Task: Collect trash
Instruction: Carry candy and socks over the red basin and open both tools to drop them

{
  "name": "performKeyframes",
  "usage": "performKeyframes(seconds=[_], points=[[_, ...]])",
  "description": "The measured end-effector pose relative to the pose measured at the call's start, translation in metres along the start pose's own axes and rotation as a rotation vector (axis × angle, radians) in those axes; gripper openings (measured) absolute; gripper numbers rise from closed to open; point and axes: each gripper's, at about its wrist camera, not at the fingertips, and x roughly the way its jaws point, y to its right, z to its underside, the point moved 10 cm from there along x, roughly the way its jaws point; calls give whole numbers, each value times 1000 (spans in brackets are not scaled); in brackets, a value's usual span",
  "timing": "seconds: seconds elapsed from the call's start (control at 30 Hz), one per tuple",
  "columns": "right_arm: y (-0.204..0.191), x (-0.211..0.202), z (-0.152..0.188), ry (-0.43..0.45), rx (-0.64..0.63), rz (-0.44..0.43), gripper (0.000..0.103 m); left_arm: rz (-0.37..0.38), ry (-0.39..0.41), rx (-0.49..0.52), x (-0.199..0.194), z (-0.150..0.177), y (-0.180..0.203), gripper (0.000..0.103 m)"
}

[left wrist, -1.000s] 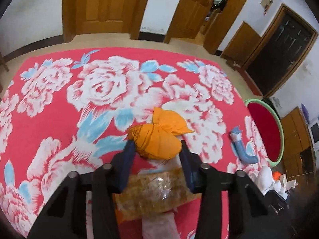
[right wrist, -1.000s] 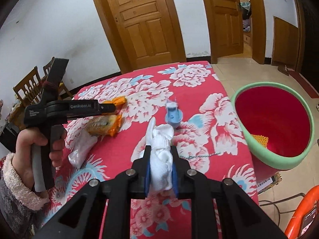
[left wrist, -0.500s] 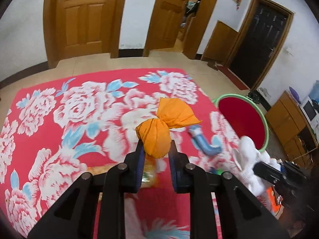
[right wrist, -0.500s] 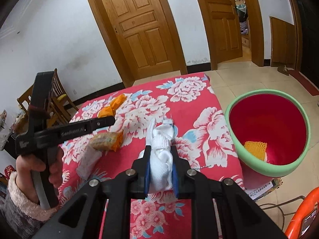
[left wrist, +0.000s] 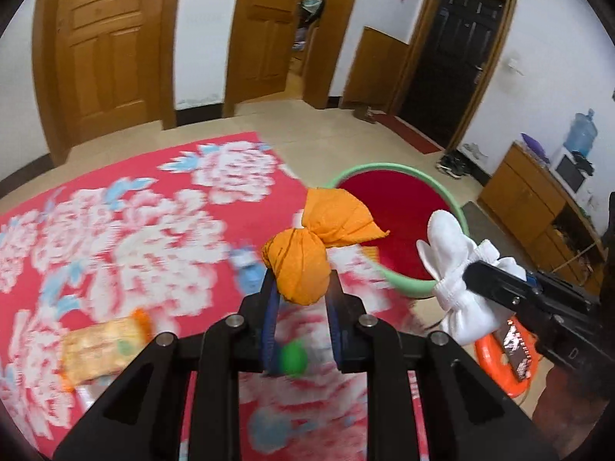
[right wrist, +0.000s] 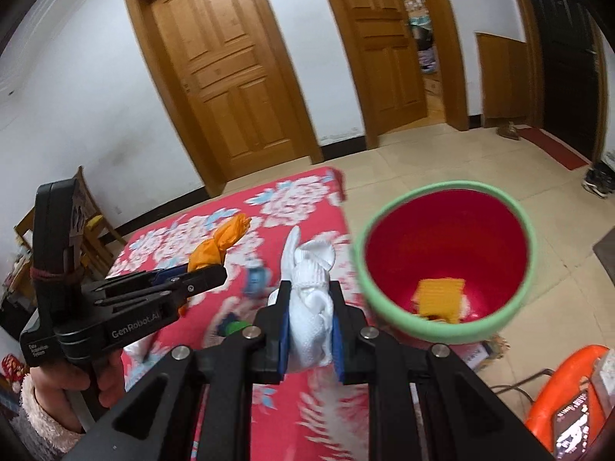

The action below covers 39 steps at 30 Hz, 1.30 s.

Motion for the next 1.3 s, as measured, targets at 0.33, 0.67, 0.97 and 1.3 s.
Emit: performKeyframes(seconds=[0.33,0.67,0.97,1.3], points=[[71,-23,4,16,74,149,19,74,-40,93,36,-8,74,23],[112,-9,-8,26,104,220,19,69,-47,161,72,-29,114,24],[144,12,-21,25,107,252,19,62,-89,163,114,-30,125,24],[173,34,-18,-12,123,288,20,29,-68,162,135,-37,127,25]])
